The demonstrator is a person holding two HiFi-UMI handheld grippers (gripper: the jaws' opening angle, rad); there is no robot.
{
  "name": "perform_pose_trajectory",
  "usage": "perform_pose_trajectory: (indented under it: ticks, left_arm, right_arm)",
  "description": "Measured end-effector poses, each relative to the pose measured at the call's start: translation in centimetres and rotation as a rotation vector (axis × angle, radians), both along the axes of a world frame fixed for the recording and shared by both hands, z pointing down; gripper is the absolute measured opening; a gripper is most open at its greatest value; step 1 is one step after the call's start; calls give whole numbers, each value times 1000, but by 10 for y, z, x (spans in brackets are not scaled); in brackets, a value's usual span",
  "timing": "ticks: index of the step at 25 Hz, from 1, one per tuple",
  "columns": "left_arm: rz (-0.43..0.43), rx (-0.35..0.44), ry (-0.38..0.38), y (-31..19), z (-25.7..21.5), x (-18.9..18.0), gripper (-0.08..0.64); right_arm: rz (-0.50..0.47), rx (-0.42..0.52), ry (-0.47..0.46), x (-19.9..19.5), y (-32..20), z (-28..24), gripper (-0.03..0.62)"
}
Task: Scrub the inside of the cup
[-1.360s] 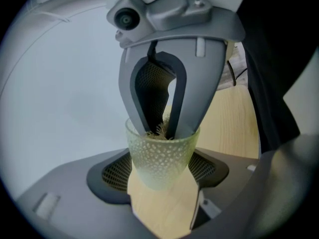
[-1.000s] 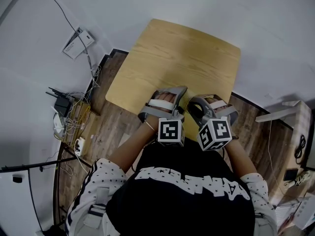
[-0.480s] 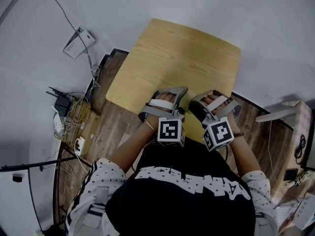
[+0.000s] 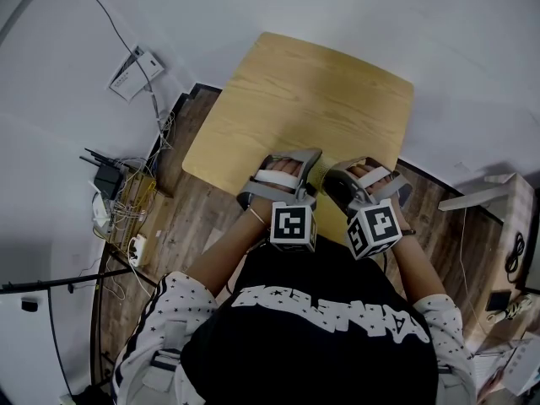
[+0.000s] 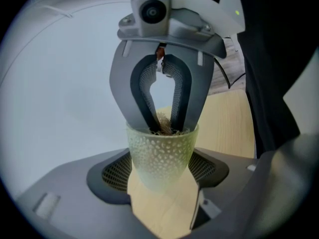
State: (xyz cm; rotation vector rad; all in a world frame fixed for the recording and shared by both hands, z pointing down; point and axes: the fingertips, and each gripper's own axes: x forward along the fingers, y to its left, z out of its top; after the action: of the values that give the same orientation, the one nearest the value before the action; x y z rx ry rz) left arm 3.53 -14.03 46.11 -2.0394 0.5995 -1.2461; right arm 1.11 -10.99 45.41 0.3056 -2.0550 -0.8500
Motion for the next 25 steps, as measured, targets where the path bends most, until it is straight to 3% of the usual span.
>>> perform_pose_trajectory:
  ticks: [17,25]
  left_arm:
    - [1,38,-23,0,0,-1,356]
    - [3,35,-57,4,4,-3,356]
  right_arm:
    - [196,-238,-254,-3,-3,-7,54]
    - [244,-311,-327,-2,-2,-9,54]
